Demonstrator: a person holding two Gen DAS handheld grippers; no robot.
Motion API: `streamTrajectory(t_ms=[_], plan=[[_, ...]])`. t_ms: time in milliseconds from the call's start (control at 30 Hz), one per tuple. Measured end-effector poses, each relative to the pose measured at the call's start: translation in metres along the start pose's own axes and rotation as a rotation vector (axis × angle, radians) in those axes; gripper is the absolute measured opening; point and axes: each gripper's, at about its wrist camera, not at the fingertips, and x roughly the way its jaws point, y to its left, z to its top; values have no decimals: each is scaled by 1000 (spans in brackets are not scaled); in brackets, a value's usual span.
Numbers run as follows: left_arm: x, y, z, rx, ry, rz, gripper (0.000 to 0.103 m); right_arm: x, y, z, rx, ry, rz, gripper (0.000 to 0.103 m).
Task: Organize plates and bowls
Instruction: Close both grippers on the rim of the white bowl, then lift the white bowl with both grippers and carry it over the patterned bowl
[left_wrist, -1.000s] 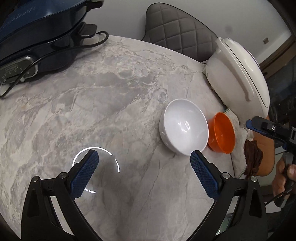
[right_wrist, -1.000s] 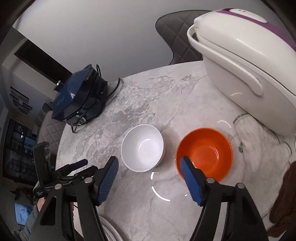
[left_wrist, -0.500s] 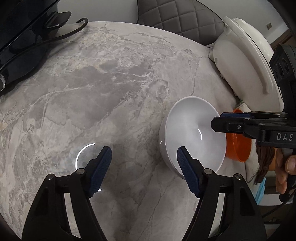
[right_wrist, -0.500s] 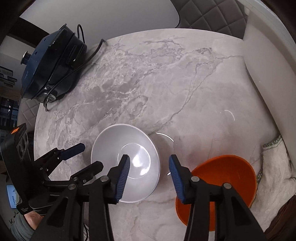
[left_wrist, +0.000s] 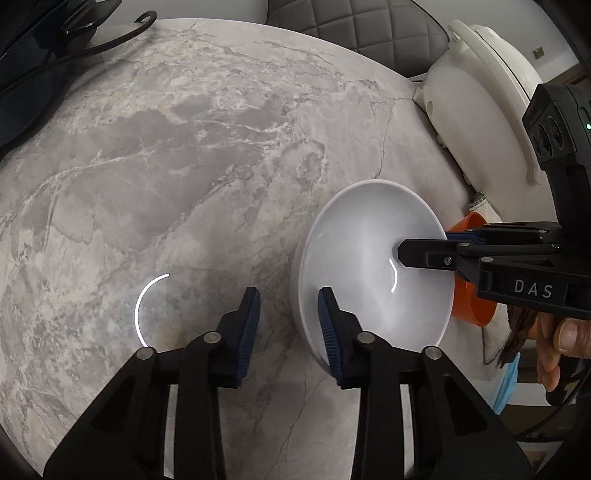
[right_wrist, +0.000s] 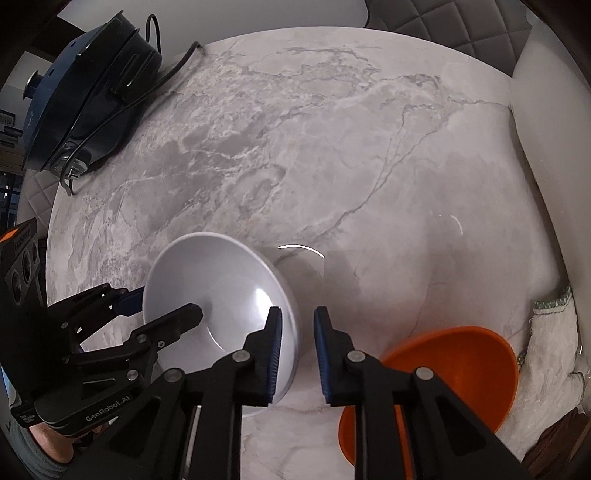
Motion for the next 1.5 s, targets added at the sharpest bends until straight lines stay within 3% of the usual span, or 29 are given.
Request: streamTrajectory(t_ms=[133, 267, 400, 1000, 1500], plan=[[1, -2, 1, 13, 2, 21, 21, 5, 1, 0, -4, 19, 12, 18], [2, -4, 2, 29, 13, 18, 12, 9, 9, 0, -30, 29, 19, 9], [1, -4, 2, 31, 14, 20, 11, 10, 17, -2, -61, 38, -7, 7], [-30, -14, -19, 33, 14, -9, 11, -9, 14, -19, -20, 10, 52, 8], [-69, -62, -68, 98, 24, -52, 12, -47, -1, -88, 59, -41, 167, 9]])
